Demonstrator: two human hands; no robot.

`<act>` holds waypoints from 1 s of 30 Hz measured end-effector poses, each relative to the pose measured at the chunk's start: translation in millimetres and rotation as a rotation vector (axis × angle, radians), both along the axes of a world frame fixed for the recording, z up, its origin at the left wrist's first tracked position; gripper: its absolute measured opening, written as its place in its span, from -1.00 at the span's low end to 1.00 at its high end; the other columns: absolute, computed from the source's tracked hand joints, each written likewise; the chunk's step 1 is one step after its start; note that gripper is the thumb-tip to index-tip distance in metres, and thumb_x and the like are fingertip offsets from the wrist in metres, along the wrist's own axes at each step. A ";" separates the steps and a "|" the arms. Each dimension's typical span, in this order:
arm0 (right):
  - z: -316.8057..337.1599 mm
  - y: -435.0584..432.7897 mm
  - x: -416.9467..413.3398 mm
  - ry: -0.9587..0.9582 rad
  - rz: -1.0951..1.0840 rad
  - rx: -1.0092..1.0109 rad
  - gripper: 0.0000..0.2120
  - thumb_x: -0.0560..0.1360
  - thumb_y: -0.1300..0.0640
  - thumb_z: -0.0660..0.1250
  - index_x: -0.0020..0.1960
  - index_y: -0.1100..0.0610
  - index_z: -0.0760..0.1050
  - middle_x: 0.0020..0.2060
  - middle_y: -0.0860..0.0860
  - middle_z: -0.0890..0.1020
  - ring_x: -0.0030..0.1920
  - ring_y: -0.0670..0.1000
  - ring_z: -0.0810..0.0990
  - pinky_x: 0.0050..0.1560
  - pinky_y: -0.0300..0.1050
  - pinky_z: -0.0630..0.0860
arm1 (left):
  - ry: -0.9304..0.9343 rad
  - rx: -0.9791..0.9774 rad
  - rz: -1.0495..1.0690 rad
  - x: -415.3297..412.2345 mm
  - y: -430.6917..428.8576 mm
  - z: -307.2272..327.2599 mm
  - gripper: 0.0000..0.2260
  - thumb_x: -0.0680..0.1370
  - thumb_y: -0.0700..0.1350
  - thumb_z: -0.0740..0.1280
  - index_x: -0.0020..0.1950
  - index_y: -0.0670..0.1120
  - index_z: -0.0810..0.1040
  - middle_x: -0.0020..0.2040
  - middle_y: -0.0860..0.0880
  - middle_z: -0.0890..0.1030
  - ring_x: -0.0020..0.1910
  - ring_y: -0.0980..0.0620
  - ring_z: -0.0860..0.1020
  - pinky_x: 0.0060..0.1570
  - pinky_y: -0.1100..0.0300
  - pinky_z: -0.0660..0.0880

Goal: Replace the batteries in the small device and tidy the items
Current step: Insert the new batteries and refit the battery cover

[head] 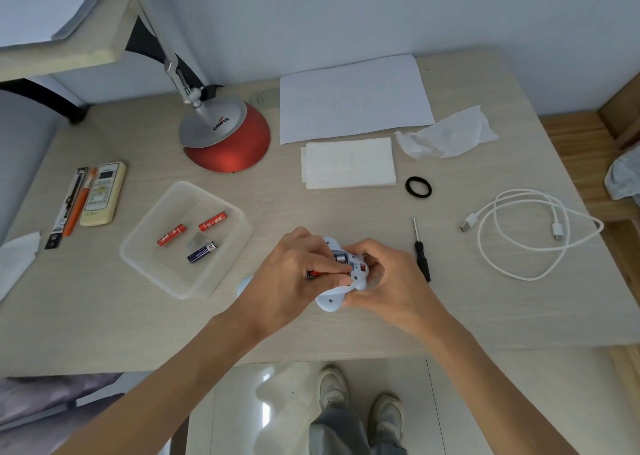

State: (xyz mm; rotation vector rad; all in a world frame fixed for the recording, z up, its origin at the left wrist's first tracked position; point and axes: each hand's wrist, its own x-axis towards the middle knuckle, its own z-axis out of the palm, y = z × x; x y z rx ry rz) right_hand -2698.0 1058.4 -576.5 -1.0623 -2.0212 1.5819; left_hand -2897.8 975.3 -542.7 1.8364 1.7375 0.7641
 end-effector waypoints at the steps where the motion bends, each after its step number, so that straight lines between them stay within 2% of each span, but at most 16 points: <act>1: 0.3 -0.2 0.1 -0.001 -0.001 0.000 -0.49 0.24 0.14 0.76 0.10 0.02 0.63 -0.13 -0.10 0.73 -0.16 0.01 0.71 -0.06 0.06 0.68 | 0.004 0.011 0.001 0.9 -1.0 -0.7 -0.87 0.58 0.11 0.50 0.07 0.16 0.81 -0.07 0.17 0.62 0.00 0.07 0.48 0.06 0.27 0.39; 3: 0.4 -0.4 -0.4 -0.001 0.001 0.007 -0.49 0.24 0.14 0.76 0.11 0.02 0.63 -0.13 -0.10 0.73 -0.16 0.01 0.72 -0.06 0.07 0.69 | -0.018 0.025 0.047 3.3 -2.8 -2.9 -0.87 0.55 0.09 0.53 0.06 0.15 0.81 -0.04 0.17 0.60 0.02 0.09 0.49 0.09 0.22 0.42; 5: -0.3 -0.5 -0.7 -0.010 0.009 0.026 -0.49 0.25 0.15 0.75 0.12 0.01 0.63 -0.12 -0.11 0.74 -0.15 0.00 0.73 -0.06 0.07 0.70 | -0.090 -0.021 0.182 7.4 -2.7 -3.9 -0.88 0.47 0.02 0.63 -0.01 0.13 0.82 -0.02 0.18 0.60 0.06 0.07 0.51 0.11 0.12 0.47; 7: -0.5 -0.3 -0.2 -0.024 0.015 0.039 -0.49 0.26 0.16 0.74 0.14 0.03 0.63 -0.12 -0.12 0.74 -0.15 -0.03 0.73 -0.06 0.05 0.70 | -0.184 -0.138 0.323 12.7 -0.3 -0.3 -0.84 0.40 -0.03 0.70 -0.07 0.13 0.83 0.02 0.20 0.56 0.15 0.04 0.49 0.12 0.15 0.50; 9: 0.1 -0.1 0.4 -0.033 0.020 0.045 -0.48 0.26 0.16 0.74 0.15 0.04 0.63 -0.11 -0.12 0.74 -0.13 -0.05 0.73 -0.05 0.01 0.71 | -0.193 -0.206 0.368 15.9 3.3 4.6 -0.81 0.35 -0.02 0.72 -0.10 0.17 0.82 0.06 0.18 0.50 0.23 0.04 0.44 0.12 0.21 0.49; 11: 1.2 -0.3 0.4 -0.034 0.018 0.043 -0.47 0.25 0.15 0.75 0.15 0.04 0.63 -0.11 -0.14 0.74 -0.13 -0.05 0.73 -0.06 -0.03 0.70 | -0.190 -0.238 0.365 15.6 6.7 8.3 -0.78 0.32 0.00 0.73 -0.13 0.22 0.80 0.10 0.14 0.47 0.26 0.04 0.40 0.14 0.20 0.52; 14: 1.7 -0.3 -0.5 -0.019 0.019 0.040 -0.48 0.25 0.15 0.75 0.14 0.03 0.63 -0.11 -0.15 0.74 -0.14 -0.06 0.73 -0.08 -0.05 0.70 | -0.244 -0.343 0.319 9.1 11.4 11.2 -0.76 0.30 0.02 0.74 -0.21 0.30 0.77 0.16 0.12 0.46 0.30 -0.02 0.44 0.21 0.07 0.58; 16: 1.9 -0.7 -1.0 -0.016 0.019 0.048 -0.48 0.24 0.14 0.75 0.13 0.03 0.63 -0.11 -0.15 0.74 -0.15 -0.07 0.73 -0.09 -0.06 0.70 | -0.269 -0.389 0.287 4.3 15.0 12.8 -0.77 0.29 0.02 0.75 -0.23 0.30 0.78 0.19 0.13 0.45 0.29 -0.02 0.46 0.18 0.09 0.56; 18: 2.7 -0.4 -0.6 -0.018 0.020 0.046 -0.47 0.24 0.13 0.76 0.13 0.02 0.63 -0.12 -0.16 0.74 -0.15 -0.08 0.72 -0.10 -0.11 0.68 | -0.269 -0.382 0.250 0.9 18.3 14.1 -0.77 0.31 0.02 0.74 -0.26 0.32 0.77 0.20 0.13 0.44 0.27 -0.01 0.46 0.16 0.13 0.51; 21: 4.2 -0.4 -0.1 -0.024 0.024 0.045 -0.47 0.23 0.13 0.77 0.12 0.02 0.64 -0.12 -0.17 0.74 -0.17 -0.12 0.71 -0.13 -0.22 0.63 | -0.269 -0.353 0.202 0.4 18.3 12.6 -0.76 0.34 0.01 0.72 -0.27 0.33 0.75 0.21 0.13 0.44 0.26 -0.01 0.48 0.20 0.08 0.55; 23: 4.2 -0.3 -0.2 -0.025 0.020 0.040 -0.46 0.22 0.12 0.78 0.13 0.02 0.64 -0.12 -0.16 0.74 -0.16 -0.10 0.71 -0.12 -0.16 0.66 | -0.311 -0.338 0.208 1.7 15.6 10.1 -0.84 0.33 0.06 0.70 -0.25 0.29 0.77 0.23 0.12 0.44 0.24 0.01 0.52 0.21 0.07 0.58; 26: 3.8 0.1 -0.7 -0.022 0.026 0.043 -0.44 0.23 0.10 0.77 0.15 0.03 0.63 -0.09 -0.13 0.74 -0.12 -0.04 0.73 -0.05 0.03 0.70 | -0.436 -0.352 0.256 4.5 11.1 9.7 -0.86 0.33 0.04 0.68 -0.25 0.26 0.78 0.27 0.09 0.44 0.25 0.08 0.54 0.17 0.13 0.61; 30: 3.4 0.3 -0.5 -0.023 0.029 0.053 -0.46 0.24 0.14 0.76 0.14 0.04 0.63 -0.10 -0.14 0.74 -0.12 -0.06 0.73 -0.06 0.03 0.70 | -0.483 -0.376 0.392 10.6 8.0 10.0 -0.79 0.33 -0.17 0.73 -0.16 0.09 0.82 0.27 0.11 0.46 0.22 0.24 0.52 0.01 0.37 0.56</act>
